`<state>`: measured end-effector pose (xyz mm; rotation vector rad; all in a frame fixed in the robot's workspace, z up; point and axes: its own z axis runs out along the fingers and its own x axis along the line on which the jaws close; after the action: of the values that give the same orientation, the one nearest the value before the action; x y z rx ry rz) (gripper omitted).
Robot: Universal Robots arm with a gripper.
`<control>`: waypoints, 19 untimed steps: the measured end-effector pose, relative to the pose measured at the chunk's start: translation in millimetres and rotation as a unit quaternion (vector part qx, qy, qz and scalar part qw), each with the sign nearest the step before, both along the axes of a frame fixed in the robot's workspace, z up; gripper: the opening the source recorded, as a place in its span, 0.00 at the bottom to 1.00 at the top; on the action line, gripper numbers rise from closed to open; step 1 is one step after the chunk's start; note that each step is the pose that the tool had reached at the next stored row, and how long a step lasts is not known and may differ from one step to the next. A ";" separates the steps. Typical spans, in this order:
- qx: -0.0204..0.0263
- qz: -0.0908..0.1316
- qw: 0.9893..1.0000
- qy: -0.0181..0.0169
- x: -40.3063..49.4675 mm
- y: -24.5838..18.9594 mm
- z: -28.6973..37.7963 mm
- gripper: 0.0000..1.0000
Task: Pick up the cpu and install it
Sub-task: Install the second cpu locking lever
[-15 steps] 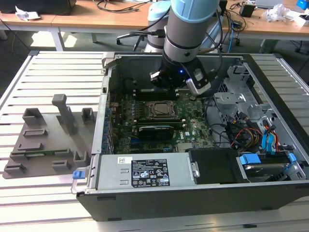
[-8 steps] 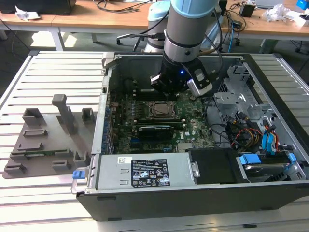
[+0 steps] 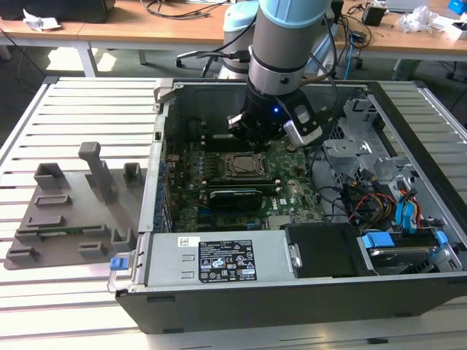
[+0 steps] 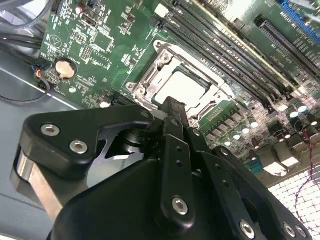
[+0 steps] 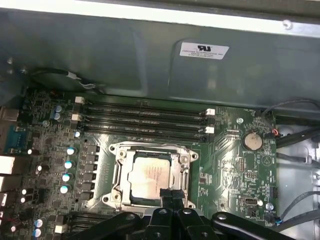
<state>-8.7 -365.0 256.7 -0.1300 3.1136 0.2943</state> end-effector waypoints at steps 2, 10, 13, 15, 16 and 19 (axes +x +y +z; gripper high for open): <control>-0.008 0.000 1.000 0.000 0.0 -3.5 -0.1 0.11; -0.023 0.000 1.000 0.000 -2.4 -27.2 -3.4 0.11; -0.021 0.000 1.000 0.000 -8.3 -32.2 -7.7 0.11; -0.019 0.000 1.000 0.000 -19.3 -32.3 -11.4 0.11; -0.019 0.000 1.000 0.000 -26.1 -32.2 -14.2 0.11; -0.012 0.000 1.000 0.000 -30.3 -31.3 -18.9 0.11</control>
<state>-39.0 -396.4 237.8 -0.1303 3.1182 0.2555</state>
